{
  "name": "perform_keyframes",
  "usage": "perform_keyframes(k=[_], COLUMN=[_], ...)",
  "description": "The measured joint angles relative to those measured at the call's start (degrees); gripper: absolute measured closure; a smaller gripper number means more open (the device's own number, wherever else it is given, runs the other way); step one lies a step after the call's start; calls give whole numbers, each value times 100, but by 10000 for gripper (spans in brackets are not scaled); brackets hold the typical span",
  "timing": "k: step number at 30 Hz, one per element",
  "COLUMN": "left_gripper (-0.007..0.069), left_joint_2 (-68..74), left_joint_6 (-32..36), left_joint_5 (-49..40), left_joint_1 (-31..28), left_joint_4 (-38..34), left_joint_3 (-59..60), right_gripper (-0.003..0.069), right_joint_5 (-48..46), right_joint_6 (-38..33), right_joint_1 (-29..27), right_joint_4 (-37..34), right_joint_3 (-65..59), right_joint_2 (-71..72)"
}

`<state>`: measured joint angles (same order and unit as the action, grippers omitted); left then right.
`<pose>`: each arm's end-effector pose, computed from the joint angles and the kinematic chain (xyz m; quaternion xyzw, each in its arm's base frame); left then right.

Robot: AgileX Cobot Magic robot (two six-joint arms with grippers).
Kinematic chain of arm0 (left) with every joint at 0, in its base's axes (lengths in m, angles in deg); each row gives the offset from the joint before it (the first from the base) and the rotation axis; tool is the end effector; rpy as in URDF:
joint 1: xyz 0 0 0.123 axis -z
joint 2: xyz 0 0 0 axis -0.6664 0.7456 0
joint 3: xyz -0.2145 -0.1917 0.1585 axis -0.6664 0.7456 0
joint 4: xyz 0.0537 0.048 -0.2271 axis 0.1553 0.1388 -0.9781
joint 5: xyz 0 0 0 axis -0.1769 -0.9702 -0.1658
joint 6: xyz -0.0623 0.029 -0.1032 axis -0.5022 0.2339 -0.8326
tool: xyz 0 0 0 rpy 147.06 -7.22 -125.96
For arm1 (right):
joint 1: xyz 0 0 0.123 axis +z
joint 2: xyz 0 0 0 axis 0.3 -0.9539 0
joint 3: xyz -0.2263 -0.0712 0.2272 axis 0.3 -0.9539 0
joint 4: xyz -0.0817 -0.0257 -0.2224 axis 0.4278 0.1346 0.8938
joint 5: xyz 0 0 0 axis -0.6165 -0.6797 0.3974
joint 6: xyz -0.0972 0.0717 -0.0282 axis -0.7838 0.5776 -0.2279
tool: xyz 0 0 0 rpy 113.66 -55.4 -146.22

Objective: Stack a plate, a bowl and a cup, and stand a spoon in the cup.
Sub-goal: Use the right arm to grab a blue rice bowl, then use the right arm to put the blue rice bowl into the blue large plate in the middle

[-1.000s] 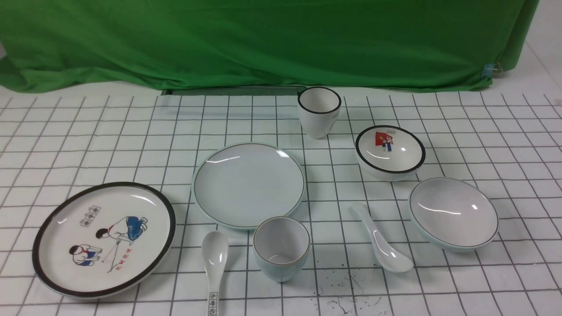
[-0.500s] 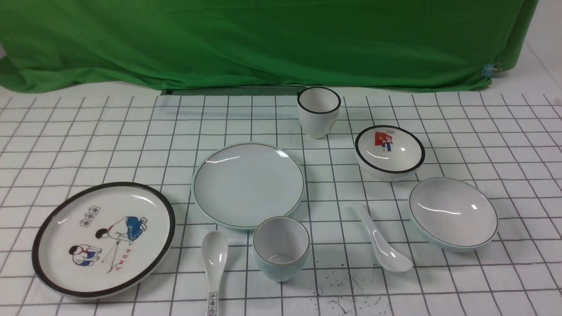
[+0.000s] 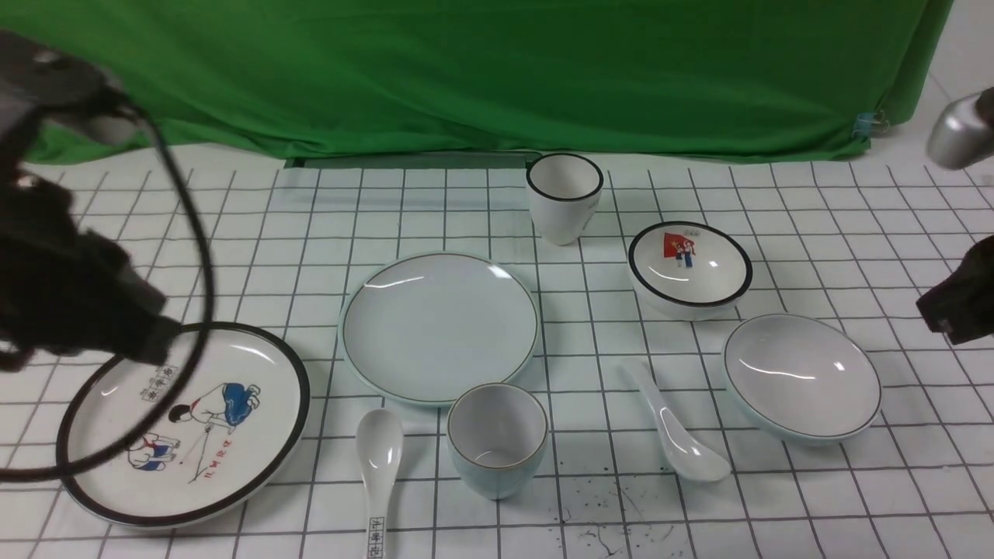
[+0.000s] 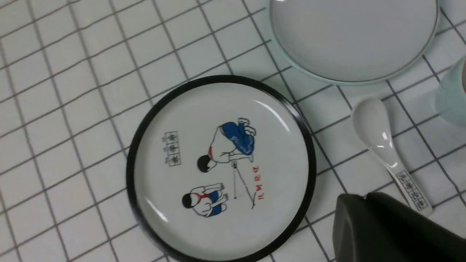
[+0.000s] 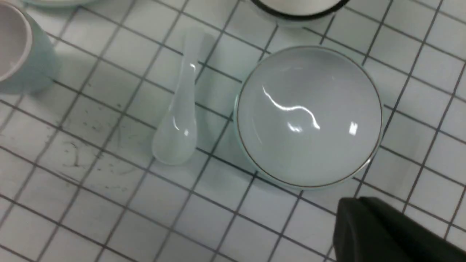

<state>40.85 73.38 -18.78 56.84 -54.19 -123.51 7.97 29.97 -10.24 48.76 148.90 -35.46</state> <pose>0.1863 -0.0528 0.3734 0.2349 0.9211 -0.0154 0.3101 0.2380 0.0541 0.3535 -0.2383 0.9245 0.0645 0.2904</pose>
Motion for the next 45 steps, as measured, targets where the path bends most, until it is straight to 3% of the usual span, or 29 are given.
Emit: perform_keyframes(k=[4,7,10,11,12,13,15,18,25,27,29,32,36,40,45], left_gripper=[653,653,653,653,653,653,653,653,653,653,653,653,653,653,653], left_joint_2=[848,1103,1361,1376,1416,1416,1422,1422,1422,1422,1422,1422,1422,1422,1422], left_joint_6=[2,2,7,7,7,7,7,14,14,30,30,30,35,35,51], left_joint_5=[71,108,164,164,164,164,164,181,524,666,724,735,735,735,735], left_joint_1=[635,800,943,943,951,951,951,951,951,951,951,951,951,951,951], left_joint_4=[103,145,145,145,145,145,145,145,145,145,145,145,145,145,145], left_joint_3=[-338,-434,-441,-441,-441,-441,-441,-441,-441,-441,-441,-441,-441,-441,-441], right_gripper=[645,624,476,463,343,343,209,150,210,296,431,515,575,588,588], right_joint_5=[54,197,682,682,939,967,1158,1361,1563,1581,1594,1496,1260,963,747], right_joint_6=[384,510,880,908,1150,1184,1482,1657,1745,1754,1759,1766,1766,1708,1179], right_joint_1=[0,0,0,0,0,0,0,-18,-43,-43,-43,-43,-37,70,641], right_joint_4=[551,689,872,886,1047,1047,1268,1363,1393,1363,1363,1255,1203,1257,407], right_joint_3=[135,203,290,288,330,333,378,399,399,399,443,505,562,794,1654], right_joint_2=[-934,-1349,-1914,-1914,-2147,-2172,-2434,-2790,-3352,-3487,-3461,-3308,-3040,-2557,-2206])
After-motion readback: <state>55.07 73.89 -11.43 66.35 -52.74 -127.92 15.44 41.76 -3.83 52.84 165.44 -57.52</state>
